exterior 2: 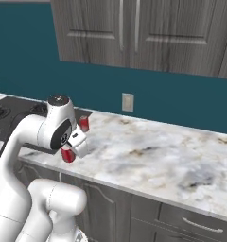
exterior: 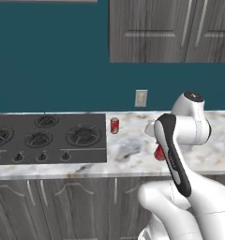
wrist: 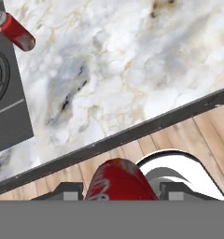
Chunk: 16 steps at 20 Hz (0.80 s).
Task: Four empty soda cans are scattered around the kitchen. Gather all the cans and cluster them next to the stove for recycling.
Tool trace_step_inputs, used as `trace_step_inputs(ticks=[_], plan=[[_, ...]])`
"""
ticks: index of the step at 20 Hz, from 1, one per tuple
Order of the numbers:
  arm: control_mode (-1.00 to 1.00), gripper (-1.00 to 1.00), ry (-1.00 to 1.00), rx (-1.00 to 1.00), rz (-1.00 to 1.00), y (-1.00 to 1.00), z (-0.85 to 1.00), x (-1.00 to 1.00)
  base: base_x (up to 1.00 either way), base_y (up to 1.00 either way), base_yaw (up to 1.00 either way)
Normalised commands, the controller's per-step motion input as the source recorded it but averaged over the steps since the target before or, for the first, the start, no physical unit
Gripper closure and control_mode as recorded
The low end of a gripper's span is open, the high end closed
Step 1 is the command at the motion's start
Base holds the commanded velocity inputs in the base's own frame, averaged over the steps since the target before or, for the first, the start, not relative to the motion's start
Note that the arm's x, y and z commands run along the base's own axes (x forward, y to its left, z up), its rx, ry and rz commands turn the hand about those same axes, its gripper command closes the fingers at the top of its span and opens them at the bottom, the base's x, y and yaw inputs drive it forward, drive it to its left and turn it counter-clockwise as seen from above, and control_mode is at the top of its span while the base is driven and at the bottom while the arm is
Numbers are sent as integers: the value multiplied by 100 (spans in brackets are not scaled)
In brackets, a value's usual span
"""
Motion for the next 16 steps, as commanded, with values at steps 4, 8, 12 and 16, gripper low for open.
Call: trace_step_inputs(ticks=[4, 8, 12, 16], plan=[[100, 100, 0, 0, 0, 0, 0, 0, 33, 21, 0], [-100, 100, 5, -1, 0, 2, -2, 4, 17, 8, 0], [-100, 100, 12, -7, 2, 8, -9, 27, 0, 0, 0], [-100, 100, 7, -6, 5, 6, -7, 32, 0, 0, 0]])
